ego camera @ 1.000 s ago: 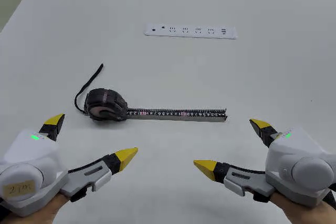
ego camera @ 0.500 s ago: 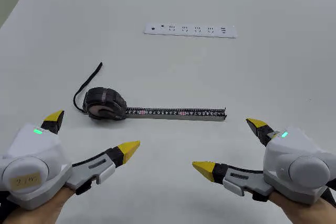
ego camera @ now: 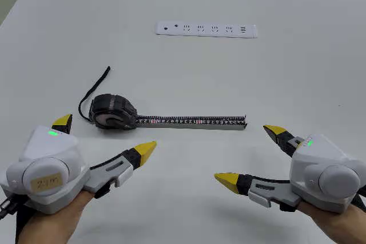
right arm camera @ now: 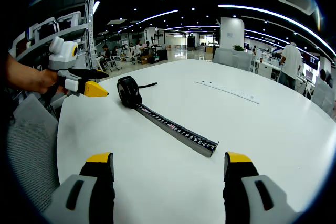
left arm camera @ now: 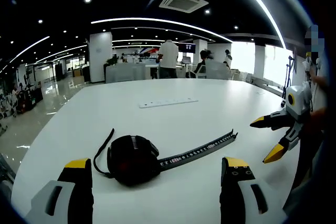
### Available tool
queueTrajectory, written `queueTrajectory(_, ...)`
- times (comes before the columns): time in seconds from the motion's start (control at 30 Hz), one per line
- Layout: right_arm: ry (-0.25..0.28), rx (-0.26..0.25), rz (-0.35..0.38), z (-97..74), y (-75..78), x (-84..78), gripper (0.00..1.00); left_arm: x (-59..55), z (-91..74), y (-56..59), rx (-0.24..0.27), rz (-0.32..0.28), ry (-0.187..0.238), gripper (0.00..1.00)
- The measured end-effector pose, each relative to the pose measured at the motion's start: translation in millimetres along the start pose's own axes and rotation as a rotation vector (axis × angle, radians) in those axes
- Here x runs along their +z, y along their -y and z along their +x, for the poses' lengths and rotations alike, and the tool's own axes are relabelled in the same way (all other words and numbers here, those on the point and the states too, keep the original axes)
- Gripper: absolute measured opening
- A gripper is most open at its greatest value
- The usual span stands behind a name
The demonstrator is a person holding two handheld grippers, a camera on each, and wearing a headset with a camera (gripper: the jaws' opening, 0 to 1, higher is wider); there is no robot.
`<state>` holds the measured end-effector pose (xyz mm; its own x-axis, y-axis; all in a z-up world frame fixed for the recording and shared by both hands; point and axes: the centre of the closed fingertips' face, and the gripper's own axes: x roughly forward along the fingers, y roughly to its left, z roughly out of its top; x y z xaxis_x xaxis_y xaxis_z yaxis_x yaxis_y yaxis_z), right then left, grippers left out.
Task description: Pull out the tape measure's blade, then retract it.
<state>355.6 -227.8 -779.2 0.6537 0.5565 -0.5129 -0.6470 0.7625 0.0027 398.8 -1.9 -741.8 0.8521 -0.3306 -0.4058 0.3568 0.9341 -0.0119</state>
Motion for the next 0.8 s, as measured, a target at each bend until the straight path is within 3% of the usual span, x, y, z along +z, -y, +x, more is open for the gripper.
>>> queueTrajectory(0.23, 0.011, 0.031, -0.045, 5.6, 8.4, -2.3, 0.79, -1.2, 14.0, -2.0, 0.022, 0.014, -0.007, 0.98)
queueTrajectory(0.4, -0.001, 0.059, -0.053, 11.9, 12.4, -8.1, 0.76, -4.3, 21.4, -10.0, 0.06, 0.012, -0.015, 0.96)
queueTrajectory(0.8, -0.011, 0.124, -0.087, 24.5, 25.8, -12.6, 0.64, -15.4, 36.4, -24.3, 0.088, -0.013, -0.057, 0.91)
